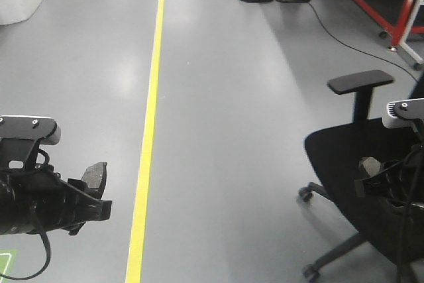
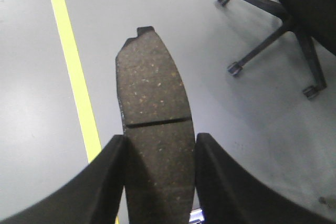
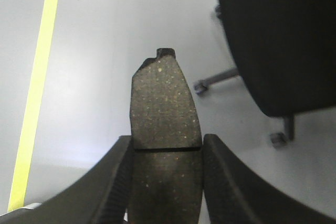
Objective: Move and align brake pads A on conveyor
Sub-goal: 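Turn the base away from the table holding both pads, then drive along the yellow floor line past the striped cones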
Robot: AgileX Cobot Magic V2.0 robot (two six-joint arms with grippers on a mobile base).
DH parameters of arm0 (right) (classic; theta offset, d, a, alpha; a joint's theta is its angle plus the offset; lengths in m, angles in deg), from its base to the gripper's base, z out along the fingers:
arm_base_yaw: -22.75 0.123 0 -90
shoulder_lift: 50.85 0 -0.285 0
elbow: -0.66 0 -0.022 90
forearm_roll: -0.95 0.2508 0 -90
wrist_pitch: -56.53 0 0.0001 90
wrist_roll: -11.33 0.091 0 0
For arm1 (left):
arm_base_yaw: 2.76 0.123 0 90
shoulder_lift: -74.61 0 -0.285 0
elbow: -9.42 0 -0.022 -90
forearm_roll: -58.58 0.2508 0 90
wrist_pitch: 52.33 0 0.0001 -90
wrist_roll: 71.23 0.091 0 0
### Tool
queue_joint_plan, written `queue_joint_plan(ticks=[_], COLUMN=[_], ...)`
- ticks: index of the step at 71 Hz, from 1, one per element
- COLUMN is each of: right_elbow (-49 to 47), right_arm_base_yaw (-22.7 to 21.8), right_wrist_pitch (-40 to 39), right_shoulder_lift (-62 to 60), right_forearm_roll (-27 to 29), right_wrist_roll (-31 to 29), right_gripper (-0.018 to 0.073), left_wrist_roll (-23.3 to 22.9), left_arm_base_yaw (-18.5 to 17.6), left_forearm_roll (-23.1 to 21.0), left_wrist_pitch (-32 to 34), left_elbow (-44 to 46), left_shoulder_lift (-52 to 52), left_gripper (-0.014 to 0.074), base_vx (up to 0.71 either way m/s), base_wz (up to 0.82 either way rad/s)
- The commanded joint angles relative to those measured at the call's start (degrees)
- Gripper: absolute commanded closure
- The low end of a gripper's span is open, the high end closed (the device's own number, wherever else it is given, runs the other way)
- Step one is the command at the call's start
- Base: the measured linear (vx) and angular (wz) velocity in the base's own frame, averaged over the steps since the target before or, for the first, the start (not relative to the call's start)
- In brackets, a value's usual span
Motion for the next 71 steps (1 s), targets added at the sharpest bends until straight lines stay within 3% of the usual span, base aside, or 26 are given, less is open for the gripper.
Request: queue_joint_plan(ticks=[1,71], right_elbow=[-1.6,-1.6], right_arm_base_yaw=[0.0,0.0], right_wrist_pitch=[-3.0,-2.8], right_shoulder_lift=[-1.3,-1.3], right_forearm_roll=[-0.6,-0.6], right_wrist_roll=[-0.4,-0.4], right_gripper=[0.0487,0.0487], left_wrist_roll=[-0.4,-0.4], left_arm_base_yaw=[-0.2,-0.2], left_forearm_roll=[0.2,0.2], left_wrist_pitch=[3.9,3.9], left_elbow=[1.4,1.4], left_shoulder_lift=[1.4,1.4], left_gripper=[0.0478,0.0478], base_vx=[0.22,0.41], base_wz=[0.22,0.04])
